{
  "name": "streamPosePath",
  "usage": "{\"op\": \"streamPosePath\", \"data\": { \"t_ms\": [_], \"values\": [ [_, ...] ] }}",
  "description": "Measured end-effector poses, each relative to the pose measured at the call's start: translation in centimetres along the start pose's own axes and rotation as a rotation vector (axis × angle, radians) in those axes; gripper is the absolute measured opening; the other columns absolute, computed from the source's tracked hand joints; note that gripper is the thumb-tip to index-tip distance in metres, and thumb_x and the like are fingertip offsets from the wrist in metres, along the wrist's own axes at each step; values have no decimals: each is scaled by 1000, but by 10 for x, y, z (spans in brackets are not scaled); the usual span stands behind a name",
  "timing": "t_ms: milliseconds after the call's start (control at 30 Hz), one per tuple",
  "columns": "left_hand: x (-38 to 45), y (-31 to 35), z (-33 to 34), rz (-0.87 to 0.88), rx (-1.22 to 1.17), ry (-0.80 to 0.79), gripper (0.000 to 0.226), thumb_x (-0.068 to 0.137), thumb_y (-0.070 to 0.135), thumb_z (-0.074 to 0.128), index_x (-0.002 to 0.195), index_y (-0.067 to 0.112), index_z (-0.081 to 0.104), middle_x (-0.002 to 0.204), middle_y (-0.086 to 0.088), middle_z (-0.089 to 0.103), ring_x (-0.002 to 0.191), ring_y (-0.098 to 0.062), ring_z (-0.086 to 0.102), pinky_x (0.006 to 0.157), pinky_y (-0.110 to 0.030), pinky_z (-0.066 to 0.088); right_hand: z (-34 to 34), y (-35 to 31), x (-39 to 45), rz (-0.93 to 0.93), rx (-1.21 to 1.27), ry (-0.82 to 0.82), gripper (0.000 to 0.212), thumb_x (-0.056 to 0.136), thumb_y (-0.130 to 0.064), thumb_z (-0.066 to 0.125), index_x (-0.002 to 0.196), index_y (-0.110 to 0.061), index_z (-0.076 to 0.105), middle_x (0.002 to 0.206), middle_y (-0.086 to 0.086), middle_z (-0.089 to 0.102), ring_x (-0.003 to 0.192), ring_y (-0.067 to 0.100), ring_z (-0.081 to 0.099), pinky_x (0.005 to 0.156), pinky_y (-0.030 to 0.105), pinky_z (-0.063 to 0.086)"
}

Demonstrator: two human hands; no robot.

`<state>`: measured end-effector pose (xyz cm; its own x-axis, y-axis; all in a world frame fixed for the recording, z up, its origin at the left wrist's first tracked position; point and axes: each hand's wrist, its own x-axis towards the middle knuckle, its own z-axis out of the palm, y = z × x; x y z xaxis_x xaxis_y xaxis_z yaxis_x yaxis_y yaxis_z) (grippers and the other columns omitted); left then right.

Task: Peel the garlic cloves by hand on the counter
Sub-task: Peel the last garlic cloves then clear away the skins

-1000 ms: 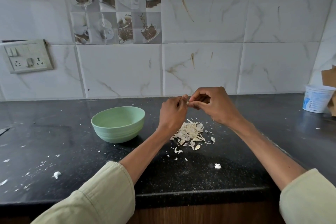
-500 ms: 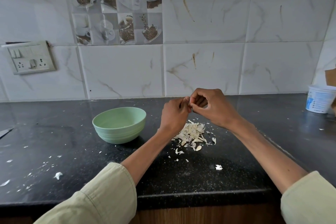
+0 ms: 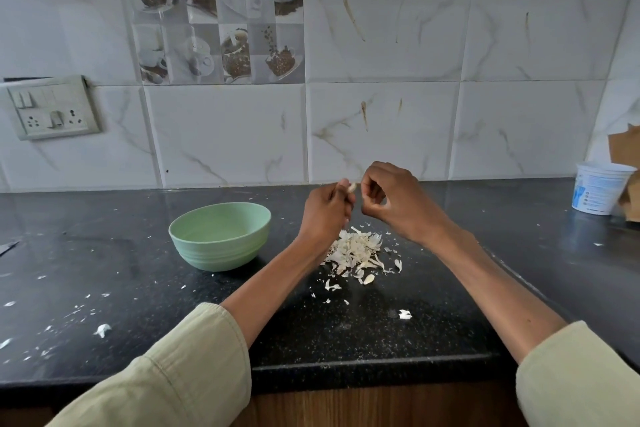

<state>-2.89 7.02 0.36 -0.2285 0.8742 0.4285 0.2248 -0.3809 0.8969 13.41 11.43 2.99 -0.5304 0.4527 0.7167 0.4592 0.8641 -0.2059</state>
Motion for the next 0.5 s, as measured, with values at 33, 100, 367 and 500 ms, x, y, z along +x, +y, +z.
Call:
{"op": "streamPosePath", "data": {
  "t_ms": [33, 100, 367, 500],
  "values": [
    [1, 1, -3, 7, -11, 19, 44, 113, 34, 46, 81, 9, 62, 57, 4, 52, 46, -6, 44, 48, -19, 39, -2, 4, -1, 14, -30, -10, 19, 87, -6, 73, 85, -17, 59, 86, -5, 59, 77, 16, 58, 71, 42, 53],
    [3, -1, -9, 77, 59, 36, 47, 112, 39, 47, 82, 7, 64, 59, 3, 55, 48, -7, 47, 49, -21, 42, -4, 10, -5, 62, -35, -15, 17, 94, -16, 71, 85, -22, 58, 83, -7, 60, 75, 14, 59, 69, 41, 52],
    [4, -10, -7, 198, 306, 61, 47, 108, 54, 48, 79, 24, 69, 62, 4, 66, 51, -10, 58, 59, -38, 53, -1, -4, -3, 96, 57, 67, 9, 102, -35, 68, 99, -28, 63, 77, -8, 67, 67, 10, 63, 65, 30, 54],
    [3, -10, -5, 214, 406, 98, 46, 109, 52, 48, 74, 27, 66, 62, 4, 69, 51, -11, 64, 60, -45, 60, 3, -6, -3, 100, 65, 120, 15, 92, -26, 81, 97, -24, 67, 76, -10, 68, 62, 10, 64, 62, 30, 57]
  ]
}}
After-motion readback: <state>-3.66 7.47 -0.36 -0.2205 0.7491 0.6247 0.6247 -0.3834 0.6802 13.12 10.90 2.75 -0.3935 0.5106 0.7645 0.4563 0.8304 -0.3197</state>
